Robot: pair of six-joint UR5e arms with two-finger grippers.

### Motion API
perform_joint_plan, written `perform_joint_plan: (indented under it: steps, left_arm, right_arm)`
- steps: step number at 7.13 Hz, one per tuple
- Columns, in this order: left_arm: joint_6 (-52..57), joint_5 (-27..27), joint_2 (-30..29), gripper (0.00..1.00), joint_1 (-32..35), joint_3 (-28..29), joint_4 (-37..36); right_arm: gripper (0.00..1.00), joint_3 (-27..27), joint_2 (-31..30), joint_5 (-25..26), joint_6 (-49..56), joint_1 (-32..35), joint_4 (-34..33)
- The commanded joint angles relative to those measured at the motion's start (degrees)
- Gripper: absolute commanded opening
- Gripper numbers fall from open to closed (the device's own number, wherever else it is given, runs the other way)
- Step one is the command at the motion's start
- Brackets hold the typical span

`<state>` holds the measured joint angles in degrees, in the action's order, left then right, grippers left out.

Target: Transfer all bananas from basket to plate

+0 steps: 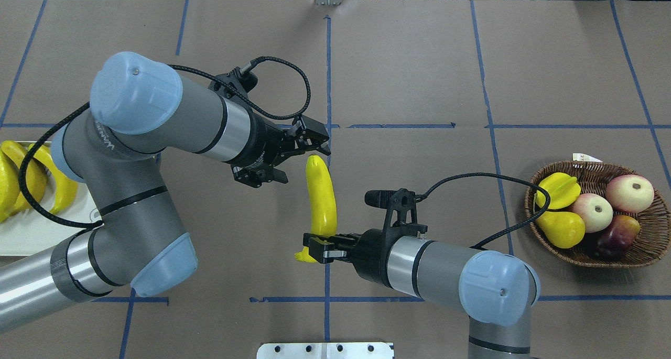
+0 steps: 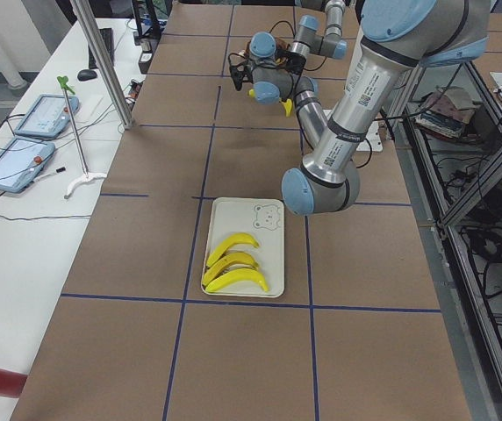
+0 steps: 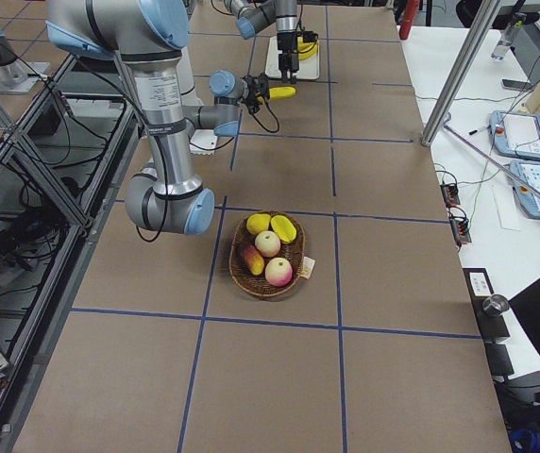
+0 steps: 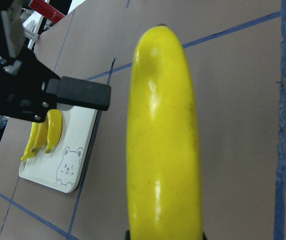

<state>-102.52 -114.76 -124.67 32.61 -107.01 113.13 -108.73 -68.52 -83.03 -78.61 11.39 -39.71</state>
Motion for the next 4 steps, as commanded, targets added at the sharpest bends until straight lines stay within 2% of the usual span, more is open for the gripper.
perform_joint_plan:
  steps: [1,2,3,4]
  left_arm:
    - [-0.66,4.01,-0.05,1.00,-2.80,1.01,1.22]
    - [-0.66,4.02,-0.05,0.99,-3.33,1.10,1.22]
    - [-0.66,4.02,-0.13,0.80,-3.60,1.28,1.22]
    - [-0.66,4.02,-0.05,0.49,-3.60,1.36,1.30]
  right_arm:
    - [0.16,0.01,0.15,0.32,-0.14,-0.14,0.07]
    - [0.16,0.01,0.15,0.33,-0.14,-0.14,0.07]
    - [0.16,-0.08,0.15,0.33,-0.14,-0.14,0.07]
    - [0.18,-0.08,0.15,0.33,-0.84,-0.06,0.07]
